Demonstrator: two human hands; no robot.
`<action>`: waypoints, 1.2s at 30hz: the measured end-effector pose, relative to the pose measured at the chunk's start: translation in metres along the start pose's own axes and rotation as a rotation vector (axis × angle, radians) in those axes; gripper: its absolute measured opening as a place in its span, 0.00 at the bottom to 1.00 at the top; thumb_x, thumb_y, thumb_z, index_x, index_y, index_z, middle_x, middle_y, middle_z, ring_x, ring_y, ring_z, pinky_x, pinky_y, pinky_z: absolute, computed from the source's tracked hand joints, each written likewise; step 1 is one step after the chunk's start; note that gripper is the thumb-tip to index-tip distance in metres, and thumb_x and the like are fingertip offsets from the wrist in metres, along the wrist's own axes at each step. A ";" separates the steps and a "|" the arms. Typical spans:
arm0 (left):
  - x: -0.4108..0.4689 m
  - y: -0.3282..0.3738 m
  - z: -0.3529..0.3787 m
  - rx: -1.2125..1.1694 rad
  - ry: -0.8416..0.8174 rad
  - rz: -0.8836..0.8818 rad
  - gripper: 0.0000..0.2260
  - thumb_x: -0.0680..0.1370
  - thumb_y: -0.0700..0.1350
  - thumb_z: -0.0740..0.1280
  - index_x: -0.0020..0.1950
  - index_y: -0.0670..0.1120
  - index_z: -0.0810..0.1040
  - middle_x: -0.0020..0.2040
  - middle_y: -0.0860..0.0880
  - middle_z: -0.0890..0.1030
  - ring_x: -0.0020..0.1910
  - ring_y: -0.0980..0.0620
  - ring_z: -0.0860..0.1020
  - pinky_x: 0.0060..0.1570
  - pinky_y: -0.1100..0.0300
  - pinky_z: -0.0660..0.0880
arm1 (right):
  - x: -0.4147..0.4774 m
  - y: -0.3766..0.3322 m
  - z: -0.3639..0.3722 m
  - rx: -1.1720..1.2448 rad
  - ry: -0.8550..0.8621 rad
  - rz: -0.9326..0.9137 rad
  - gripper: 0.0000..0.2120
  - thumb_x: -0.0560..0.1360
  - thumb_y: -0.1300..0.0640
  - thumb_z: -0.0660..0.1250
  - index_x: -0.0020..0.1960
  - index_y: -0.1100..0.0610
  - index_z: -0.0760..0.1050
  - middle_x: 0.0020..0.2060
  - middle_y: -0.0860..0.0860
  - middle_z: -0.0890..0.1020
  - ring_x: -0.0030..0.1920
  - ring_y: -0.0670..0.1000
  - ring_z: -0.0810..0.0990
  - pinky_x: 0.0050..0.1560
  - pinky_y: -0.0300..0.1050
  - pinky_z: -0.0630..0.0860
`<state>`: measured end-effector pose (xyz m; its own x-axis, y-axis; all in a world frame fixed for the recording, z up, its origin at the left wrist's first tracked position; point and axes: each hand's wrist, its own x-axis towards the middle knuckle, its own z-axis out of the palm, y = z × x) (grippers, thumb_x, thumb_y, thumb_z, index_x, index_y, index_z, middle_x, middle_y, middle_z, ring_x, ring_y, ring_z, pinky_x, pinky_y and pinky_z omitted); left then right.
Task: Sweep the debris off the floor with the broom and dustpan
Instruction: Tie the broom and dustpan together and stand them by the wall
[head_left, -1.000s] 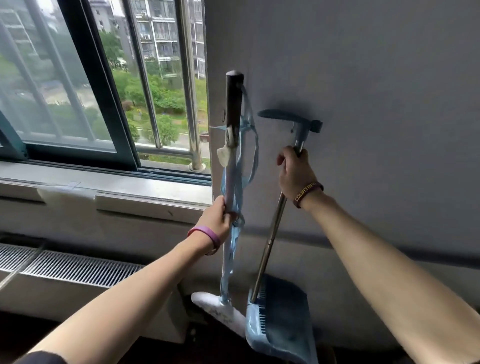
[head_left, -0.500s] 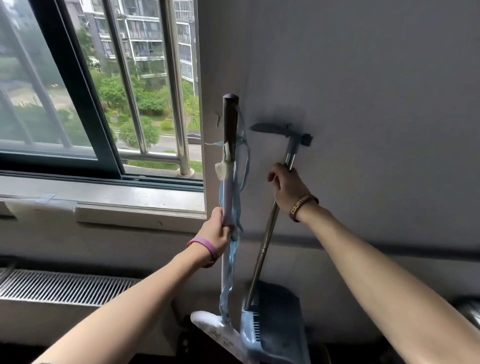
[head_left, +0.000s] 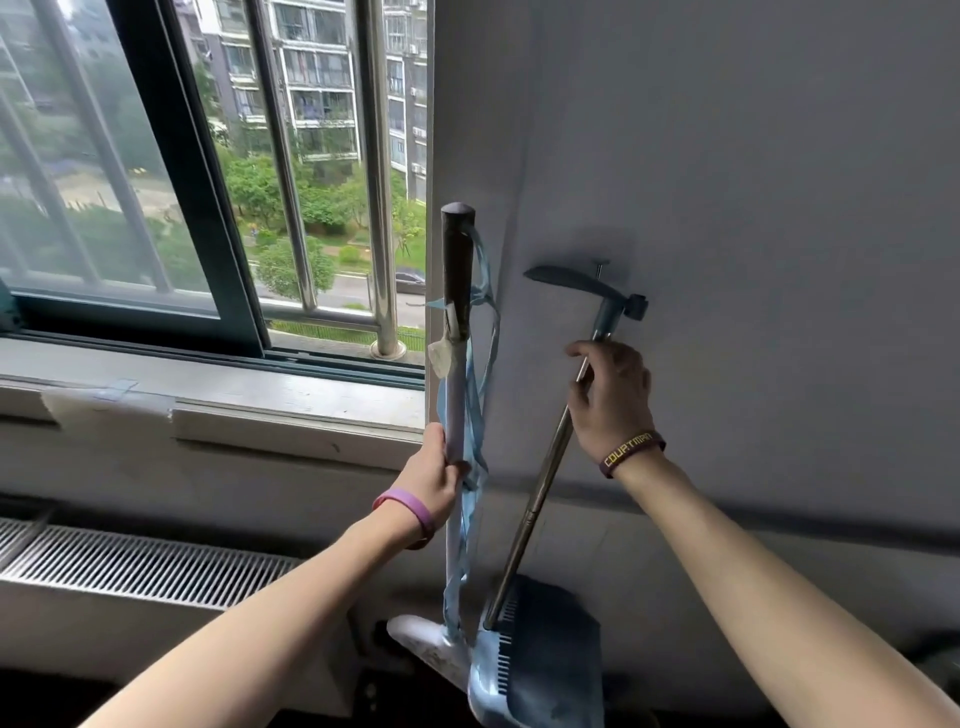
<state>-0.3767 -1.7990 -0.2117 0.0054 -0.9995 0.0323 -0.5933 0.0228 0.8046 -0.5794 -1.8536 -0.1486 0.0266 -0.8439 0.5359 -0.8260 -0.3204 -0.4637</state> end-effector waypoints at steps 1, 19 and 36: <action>0.000 -0.001 -0.001 0.001 0.003 -0.007 0.08 0.78 0.37 0.60 0.53 0.38 0.63 0.46 0.37 0.79 0.45 0.39 0.78 0.47 0.51 0.74 | -0.002 0.001 0.001 -0.057 0.086 -0.007 0.17 0.70 0.66 0.64 0.58 0.54 0.75 0.58 0.59 0.73 0.61 0.62 0.71 0.57 0.38 0.57; -0.007 -0.023 -0.017 0.048 -0.113 0.012 0.09 0.78 0.38 0.58 0.57 0.40 0.65 0.46 0.43 0.76 0.43 0.45 0.75 0.51 0.50 0.75 | 0.046 -0.123 -0.016 0.744 -0.322 0.089 0.04 0.79 0.58 0.63 0.48 0.53 0.77 0.44 0.49 0.81 0.47 0.52 0.82 0.48 0.50 0.81; 0.011 -0.050 -0.021 0.012 -0.037 -0.181 0.10 0.68 0.52 0.56 0.47 0.50 0.64 0.41 0.44 0.80 0.42 0.40 0.79 0.48 0.48 0.77 | 0.070 -0.112 -0.009 0.877 -0.391 0.097 0.11 0.74 0.65 0.68 0.42 0.50 0.81 0.36 0.47 0.80 0.32 0.41 0.74 0.33 0.33 0.70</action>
<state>-0.3300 -1.8102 -0.2387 0.0834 -0.9874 -0.1344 -0.5953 -0.1575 0.7879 -0.4901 -1.8733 -0.0528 0.2970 -0.9165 0.2680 -0.1246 -0.3155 -0.9407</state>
